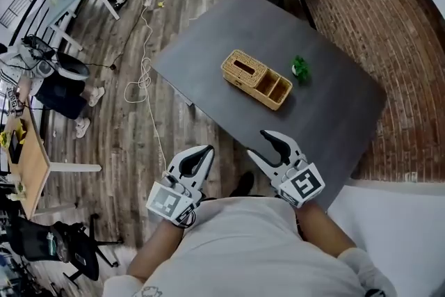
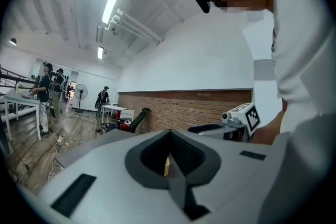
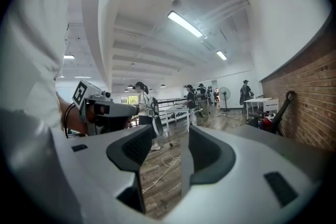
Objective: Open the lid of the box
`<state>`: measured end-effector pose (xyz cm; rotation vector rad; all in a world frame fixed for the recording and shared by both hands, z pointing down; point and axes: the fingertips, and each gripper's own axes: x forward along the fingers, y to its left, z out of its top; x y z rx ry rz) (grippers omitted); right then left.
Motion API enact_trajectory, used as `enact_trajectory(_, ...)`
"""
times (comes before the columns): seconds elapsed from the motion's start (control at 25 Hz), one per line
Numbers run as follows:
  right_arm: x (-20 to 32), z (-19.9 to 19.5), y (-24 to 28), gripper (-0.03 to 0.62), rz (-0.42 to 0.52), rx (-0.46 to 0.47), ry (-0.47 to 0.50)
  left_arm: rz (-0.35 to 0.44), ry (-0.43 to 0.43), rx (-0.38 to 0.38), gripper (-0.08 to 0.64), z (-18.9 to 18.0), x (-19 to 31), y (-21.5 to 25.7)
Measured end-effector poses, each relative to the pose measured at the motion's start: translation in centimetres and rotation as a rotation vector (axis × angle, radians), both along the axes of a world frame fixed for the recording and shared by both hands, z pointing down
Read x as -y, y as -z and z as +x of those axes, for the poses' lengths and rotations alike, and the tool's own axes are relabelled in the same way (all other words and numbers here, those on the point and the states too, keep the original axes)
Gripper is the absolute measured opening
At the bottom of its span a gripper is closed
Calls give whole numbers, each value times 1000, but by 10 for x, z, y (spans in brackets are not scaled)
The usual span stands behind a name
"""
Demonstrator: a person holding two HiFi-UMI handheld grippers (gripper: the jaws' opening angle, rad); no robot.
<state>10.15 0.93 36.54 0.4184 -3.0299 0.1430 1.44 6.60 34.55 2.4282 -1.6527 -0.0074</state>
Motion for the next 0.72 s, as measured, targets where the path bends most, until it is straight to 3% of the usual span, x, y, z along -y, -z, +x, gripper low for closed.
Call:
enact_trajectory(0.32,45,24,-9,235,-34,-20,-122,0,-75,10,11,6,40,1)
enact_trajectory(0.72,95,-1,-9,235,-18,-66,-293,32,-223,-4,11,-40,100,5)
